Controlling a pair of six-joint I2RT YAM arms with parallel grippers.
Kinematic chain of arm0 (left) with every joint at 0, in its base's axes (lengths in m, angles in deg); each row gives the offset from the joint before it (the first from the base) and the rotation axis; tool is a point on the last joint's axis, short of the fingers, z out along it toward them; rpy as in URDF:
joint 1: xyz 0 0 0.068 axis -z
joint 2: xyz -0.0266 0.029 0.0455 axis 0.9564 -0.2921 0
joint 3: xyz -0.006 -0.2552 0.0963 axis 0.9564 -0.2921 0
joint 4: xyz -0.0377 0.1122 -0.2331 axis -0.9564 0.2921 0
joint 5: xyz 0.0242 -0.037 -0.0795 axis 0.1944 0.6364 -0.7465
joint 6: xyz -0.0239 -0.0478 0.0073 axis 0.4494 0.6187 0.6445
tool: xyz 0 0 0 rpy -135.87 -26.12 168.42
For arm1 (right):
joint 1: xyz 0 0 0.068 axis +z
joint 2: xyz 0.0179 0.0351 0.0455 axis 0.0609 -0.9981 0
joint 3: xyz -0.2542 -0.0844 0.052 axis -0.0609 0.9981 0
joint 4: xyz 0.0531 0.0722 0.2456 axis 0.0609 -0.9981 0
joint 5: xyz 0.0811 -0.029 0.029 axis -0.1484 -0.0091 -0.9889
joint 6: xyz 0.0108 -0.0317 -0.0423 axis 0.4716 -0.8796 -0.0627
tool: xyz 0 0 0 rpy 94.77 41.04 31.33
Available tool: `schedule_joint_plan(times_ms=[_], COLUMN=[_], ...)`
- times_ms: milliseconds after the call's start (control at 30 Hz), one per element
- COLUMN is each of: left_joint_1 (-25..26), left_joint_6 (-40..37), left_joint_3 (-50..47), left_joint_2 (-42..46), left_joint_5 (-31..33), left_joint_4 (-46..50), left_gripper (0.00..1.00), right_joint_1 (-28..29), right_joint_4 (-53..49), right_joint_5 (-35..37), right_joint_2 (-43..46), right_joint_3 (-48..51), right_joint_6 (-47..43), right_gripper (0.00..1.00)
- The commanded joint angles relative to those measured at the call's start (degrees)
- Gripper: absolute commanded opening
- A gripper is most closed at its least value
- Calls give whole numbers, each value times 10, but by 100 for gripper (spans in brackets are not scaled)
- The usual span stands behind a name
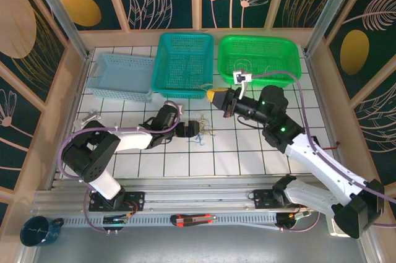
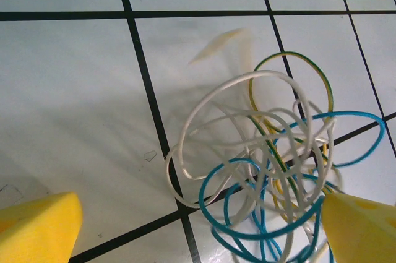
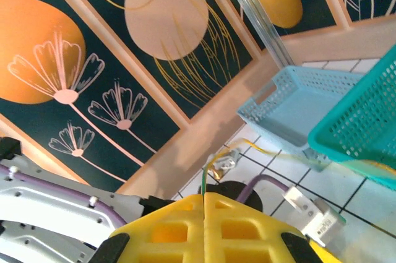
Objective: Untangle the cables
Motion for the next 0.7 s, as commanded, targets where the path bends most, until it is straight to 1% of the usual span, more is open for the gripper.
schedule_joint_plan(times_ms=[0,167,400,667], left_joint_1=[0,0,0,-1], left_joint_6=[0,-7,-13,-5], left_joint_3=[-2,-7,-13,-8], left_joint_2=[-9,21,84,133], left_joint_5=[-16,-6,19,60], left_joint_4=[-13,7,38,53], left_gripper=[99,99,99,99], right_joint_1=[-5,-7,-15,-45], right_joint_4=[18,15,9,12], right_joint_5=[4,31,54,77], right_joint_2=[14,24,27,18], right_joint_3=[-20,-13,-5,4], right_joint_6=[9,9,10,21], right_gripper=[0,0,0,0])
